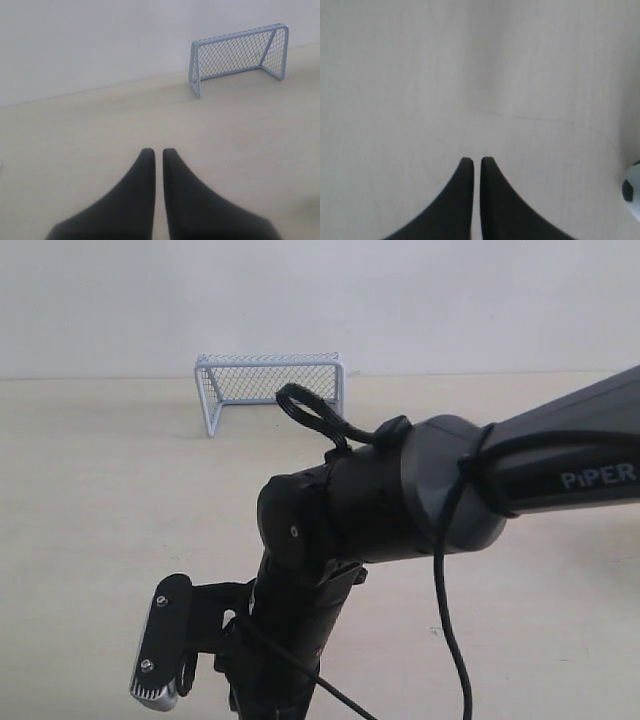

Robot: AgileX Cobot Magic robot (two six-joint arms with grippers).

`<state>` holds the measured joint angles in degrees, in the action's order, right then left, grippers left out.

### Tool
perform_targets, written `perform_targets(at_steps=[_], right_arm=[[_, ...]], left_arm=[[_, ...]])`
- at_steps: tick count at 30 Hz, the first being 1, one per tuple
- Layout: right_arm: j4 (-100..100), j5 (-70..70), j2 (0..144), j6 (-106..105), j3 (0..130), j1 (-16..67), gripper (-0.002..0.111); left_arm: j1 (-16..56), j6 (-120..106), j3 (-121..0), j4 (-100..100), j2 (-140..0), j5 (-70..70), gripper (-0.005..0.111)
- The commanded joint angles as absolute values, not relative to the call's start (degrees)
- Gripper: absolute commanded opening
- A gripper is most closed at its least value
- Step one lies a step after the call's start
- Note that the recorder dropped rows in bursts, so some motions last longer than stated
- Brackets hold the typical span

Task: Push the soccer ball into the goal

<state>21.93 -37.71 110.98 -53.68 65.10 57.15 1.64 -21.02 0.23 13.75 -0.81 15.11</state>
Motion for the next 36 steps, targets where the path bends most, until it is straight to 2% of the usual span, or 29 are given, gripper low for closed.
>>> perform_targets(at_steps=[1, 5, 9, 11, 15, 19, 24, 30, 36], right_arm=[[21.36, -37.92, 110.90, -54.23, 65.13, 57.08, 0.000], [18.41, -32.48, 111.23, -54.77, 65.39, 55.55, 0.000], [8.43, -25.32, 114.88, -49.92, 72.04, 47.13, 0.000], [1.68, -25.18, 115.15, -43.69, 77.87, 43.48, 0.000], [-12.31, -29.28, 109.33, -29.94, 81.10, 44.39, 0.000], [-13.37, -30.22, 104.42, -27.25, 73.65, 45.67, 0.000], [-17.33, -29.81, 97.06, -12.98, 61.16, 45.76, 0.000], [-17.34, -25.02, 78.29, 1.77, 44.08, 49.31, 0.000], [-17.34, -25.02, 59.59, 16.18, 36.39, 56.61, 0.000]], left_arm=[[1.85, -20.58, 0.00, 13.95, -1.05, 14.59, 0.006], [1.85, -20.58, 0.00, 13.95, -1.05, 14.59, 0.006], [1.85, -20.58, 0.00, 13.95, -1.05, 14.59, 0.006], [1.85, -20.58, 0.00, 13.95, -1.05, 14.59, 0.006], [1.85, -20.58, 0.00, 13.95, -1.05, 14.59, 0.006], [1.85, -20.58, 0.00, 13.95, -1.05, 14.59, 0.006], [1.85, -20.58, 0.00, 13.95, -1.05, 14.59, 0.006], [1.85, -20.58, 0.00, 13.95, -1.05, 14.59, 0.006], [1.85, -20.58, 0.00, 13.95, -1.05, 14.59, 0.006]])
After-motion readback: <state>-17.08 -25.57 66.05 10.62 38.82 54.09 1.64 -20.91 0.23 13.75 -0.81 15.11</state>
